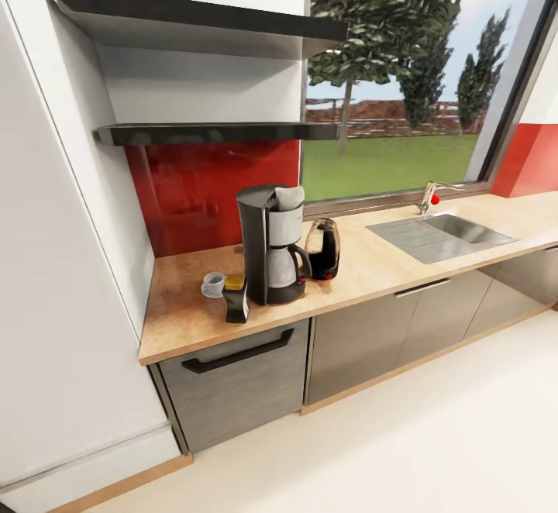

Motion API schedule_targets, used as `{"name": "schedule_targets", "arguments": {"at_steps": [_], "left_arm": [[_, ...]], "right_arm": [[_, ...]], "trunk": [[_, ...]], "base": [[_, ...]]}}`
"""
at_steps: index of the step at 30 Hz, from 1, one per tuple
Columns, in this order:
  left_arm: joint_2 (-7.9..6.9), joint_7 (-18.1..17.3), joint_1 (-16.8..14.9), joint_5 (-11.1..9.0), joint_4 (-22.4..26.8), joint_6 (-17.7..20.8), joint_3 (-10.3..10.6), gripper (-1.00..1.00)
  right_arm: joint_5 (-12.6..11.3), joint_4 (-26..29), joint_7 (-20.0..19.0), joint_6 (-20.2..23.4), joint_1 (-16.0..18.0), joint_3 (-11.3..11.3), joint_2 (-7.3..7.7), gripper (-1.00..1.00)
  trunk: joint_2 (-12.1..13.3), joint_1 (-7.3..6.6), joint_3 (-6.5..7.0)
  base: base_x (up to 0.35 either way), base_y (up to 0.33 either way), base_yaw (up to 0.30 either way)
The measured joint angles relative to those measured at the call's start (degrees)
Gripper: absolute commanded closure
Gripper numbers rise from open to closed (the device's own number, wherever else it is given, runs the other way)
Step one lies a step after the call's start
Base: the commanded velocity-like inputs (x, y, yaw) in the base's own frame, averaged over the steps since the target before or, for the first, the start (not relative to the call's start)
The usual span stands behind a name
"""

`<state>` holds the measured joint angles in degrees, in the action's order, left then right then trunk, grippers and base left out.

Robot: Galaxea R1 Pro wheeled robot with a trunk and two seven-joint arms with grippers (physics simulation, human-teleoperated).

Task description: Set up a coffee station on the kitchen countertop: keep the coffee maker on the countertop, move the bottle of coffee from the kitchen shelf to the counter next to the coffee maker, place a paper coffee filter on top of the coffee maker, put the saucer next to the coffee maker with the coffee cup on the saucer, and place the electric kettle next to the coffee maker.

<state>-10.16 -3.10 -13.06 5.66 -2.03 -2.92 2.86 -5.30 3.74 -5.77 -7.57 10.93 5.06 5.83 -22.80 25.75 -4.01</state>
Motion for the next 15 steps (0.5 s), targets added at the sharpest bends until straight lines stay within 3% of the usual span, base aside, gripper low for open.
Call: {"name": "schedule_targets", "arguments": {"at_steps": [3, 7, 10, 15], "left_arm": [[0.86, 0.45, 1.71, 0.03, -0.28, 0.20, -0.03, -1.00], [1.87, 2.98, 2.68, -0.07, -0.39, 0.37, -0.08, -1.00], [2.92, 6.26, 3.42, -0.17, -0.40, 0.67, -0.06, -1.00], [4.19, 12.95, 3.77, -0.18, -0.51, 4.46, -0.04, -1.00]], "right_arm": [[-0.01, -0.83, 2.53, 0.95, 0.00, 0.01, -0.33, -1.00], [-0.02, -1.03, 2.99, 4.33, 0.00, 0.14, -0.66, -1.00], [-0.02, -1.14, 3.05, 5.51, 0.00, 0.19, -1.15, -1.00], [0.11, -1.20, 3.09, 6.02, 0.01, 0.33, -2.70, -1.00]], "trunk": [[0.00, 0.00, 0.00], [0.00, 0.00, 0.01], [0.00, 0.00, 0.00], [0.00, 0.00, 0.00]], "base": [[0.000, 0.000, 0.000], [0.000, 0.000, 0.000], [0.000, 0.000, 0.000], [0.000, 0.000, 0.000]]}}
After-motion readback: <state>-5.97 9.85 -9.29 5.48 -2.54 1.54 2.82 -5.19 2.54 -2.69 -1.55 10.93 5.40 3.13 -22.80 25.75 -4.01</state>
